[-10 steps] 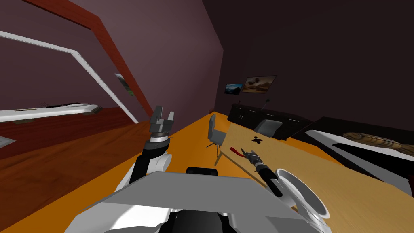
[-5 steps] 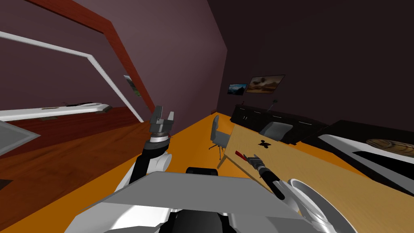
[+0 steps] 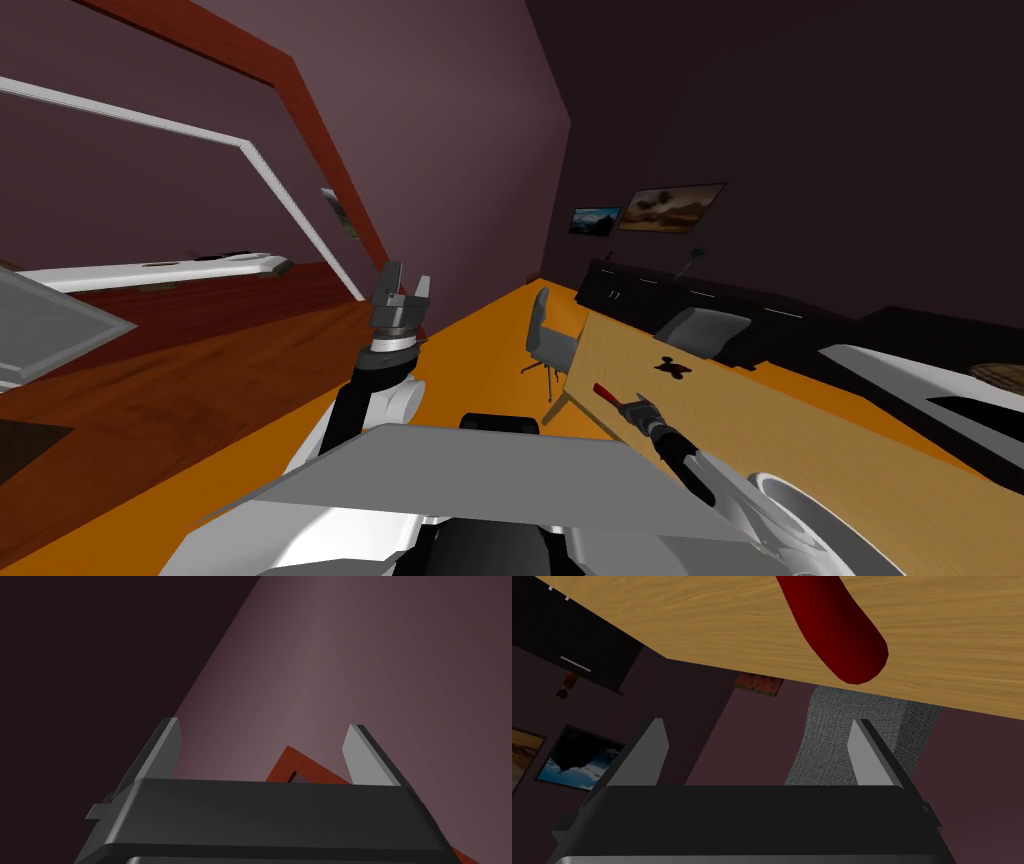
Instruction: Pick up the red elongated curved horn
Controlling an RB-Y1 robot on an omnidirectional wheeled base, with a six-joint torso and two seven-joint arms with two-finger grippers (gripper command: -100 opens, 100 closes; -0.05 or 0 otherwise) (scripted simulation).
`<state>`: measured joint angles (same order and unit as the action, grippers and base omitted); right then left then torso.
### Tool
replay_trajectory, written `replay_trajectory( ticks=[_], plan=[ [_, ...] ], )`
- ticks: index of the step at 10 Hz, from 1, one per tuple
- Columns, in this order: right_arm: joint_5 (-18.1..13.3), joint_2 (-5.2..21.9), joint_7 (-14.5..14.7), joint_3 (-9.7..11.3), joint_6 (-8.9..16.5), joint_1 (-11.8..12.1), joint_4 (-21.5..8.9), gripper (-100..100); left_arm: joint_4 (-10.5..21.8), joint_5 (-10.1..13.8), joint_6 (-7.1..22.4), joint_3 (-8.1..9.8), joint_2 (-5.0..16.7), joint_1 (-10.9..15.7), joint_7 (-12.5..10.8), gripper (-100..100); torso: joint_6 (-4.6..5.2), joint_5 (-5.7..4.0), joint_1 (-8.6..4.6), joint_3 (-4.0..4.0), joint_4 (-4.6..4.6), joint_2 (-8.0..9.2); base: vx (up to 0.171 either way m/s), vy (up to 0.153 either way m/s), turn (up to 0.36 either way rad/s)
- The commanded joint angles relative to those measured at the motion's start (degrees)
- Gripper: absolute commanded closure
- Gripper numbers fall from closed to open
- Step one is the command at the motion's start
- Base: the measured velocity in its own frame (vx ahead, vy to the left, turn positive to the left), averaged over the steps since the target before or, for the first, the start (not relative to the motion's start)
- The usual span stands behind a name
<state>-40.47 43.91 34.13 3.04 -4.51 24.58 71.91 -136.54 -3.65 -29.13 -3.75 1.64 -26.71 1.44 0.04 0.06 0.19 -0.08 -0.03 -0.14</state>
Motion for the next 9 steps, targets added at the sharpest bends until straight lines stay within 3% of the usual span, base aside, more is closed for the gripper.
replay_trajectory(
  ticks=[1,2,3,5,6,9],
  plan=[
    [-0.65,0.45,0.97,0.79,0.24,-0.24,-1.83,-100,0.0,0.0,0.0,0.0,0.0,0.0,0.0,0,0.0,0.0,0.0,0.0,0.0,0.0,0.065,0.053,0.031],
    [-1.44,1.63,1.93,2.38,0.78,-0.67,-3.98,-100,0.0,0.0,0.0,0.0,0.0,0.0,0.0,0,0.03,0.0,0.01,0.01,0.0,0.03,0.058,0.057,0.039],
    [-1.44,1.63,1.93,2.38,0.78,-0.67,-3.98,-100,0.0,0.0,0.0,0.0,0.0,0.0,0.0,0,0.02,0.01,0.02,0.03,0.01,0.06,0.039,0.038,0.022],
    [-2.88,3.63,3.71,5.41,1.76,-1.42,-7.95,-100,0.0,0.0,0.0,0.0,0.0,0.0,0.0,0,0.01,0.0,-0.04,0.07,0.02,0.12,0.059,0.049,0.059],
    [-2.88,3.63,3.71,5.41,1.76,-1.42,-7.97,-100,0.0,0.0,0.0,0.0,0.0,0.0,0.0,0,0.03,0.01,0.02,0.02,0.01,0.04,0.058,0.032,0.021],
    [-4.13,5.15,5.25,8.11,2.57,-1.99,-11.44,-100,0.0,0.0,0.0,0.0,0.0,0.0,0.0,0,0.03,-0.02,-0.11,0.06,0.02,0.11,0.051,0.018,0.037]
  ],
)
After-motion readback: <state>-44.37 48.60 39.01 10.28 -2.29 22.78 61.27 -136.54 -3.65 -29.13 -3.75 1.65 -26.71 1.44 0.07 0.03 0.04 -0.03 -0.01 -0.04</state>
